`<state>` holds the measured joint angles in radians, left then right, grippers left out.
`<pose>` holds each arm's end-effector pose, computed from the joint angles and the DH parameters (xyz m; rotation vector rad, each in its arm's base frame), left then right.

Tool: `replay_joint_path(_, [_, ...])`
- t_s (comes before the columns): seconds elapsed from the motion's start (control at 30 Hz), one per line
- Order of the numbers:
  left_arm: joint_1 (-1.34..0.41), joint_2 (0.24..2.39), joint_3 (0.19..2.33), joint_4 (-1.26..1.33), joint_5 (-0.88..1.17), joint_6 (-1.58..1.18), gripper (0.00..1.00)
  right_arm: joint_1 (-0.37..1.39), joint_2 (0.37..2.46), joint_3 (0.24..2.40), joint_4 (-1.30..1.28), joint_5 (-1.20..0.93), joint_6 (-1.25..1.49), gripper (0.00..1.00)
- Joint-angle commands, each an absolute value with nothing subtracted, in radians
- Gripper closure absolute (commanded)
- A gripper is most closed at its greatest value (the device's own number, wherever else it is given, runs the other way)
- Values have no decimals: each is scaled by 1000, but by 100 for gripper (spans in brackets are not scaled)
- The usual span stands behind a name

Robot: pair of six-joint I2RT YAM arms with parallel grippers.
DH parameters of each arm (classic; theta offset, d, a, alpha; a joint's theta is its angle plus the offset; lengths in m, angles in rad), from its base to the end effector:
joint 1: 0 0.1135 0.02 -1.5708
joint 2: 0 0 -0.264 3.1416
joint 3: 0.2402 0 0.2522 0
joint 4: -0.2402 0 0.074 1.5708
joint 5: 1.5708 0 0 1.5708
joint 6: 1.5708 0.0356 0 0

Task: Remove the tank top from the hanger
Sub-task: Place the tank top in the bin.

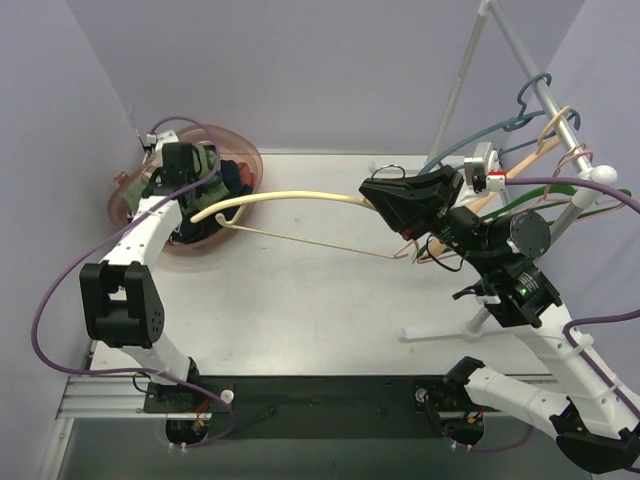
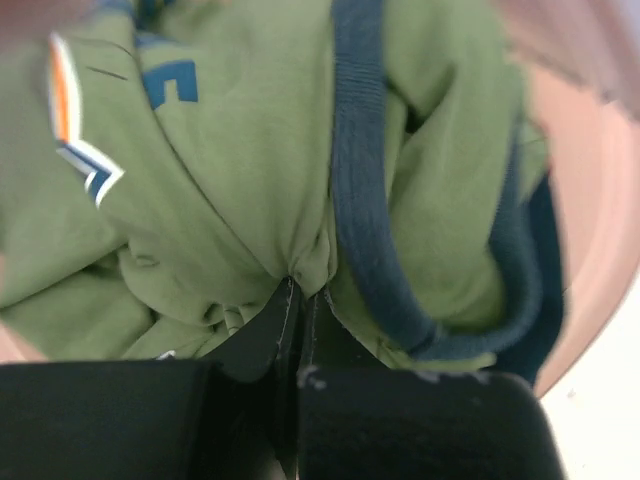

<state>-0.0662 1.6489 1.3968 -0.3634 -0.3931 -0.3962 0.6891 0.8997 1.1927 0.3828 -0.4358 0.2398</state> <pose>0.3801 -0.0115 0.3120 -0.5654 2.0614 0.1599 0.1108 0.1108 0.5149 -0.6220 0.8067 1.0463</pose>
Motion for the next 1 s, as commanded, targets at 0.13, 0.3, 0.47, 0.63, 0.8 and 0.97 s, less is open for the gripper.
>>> replay_joint_path(0.13, [-23,1710,1270,-169,-203,-491,100,699,874,1183,474,-453,264,100])
replay_joint_path(0.3, [-44,1755,1187,-153,-213,-514,99,700,871,1201,425,-463,261,100])
replay_joint_path(0.47, [-38,1732,1264,-274,-201,-509,67,701,885,1223,380,-471,261,100])
replay_joint_path(0.63, [-38,1559,1270,-272,-115,-427,40,703,896,1223,365,-471,264,100])
replay_joint_path(0.8, [-40,1454,1315,-322,-8,-341,28,710,926,1244,333,-453,278,100])
replay_joint_path(0.97, [-40,1350,1334,-360,47,-281,15,727,979,1285,282,-465,246,100])
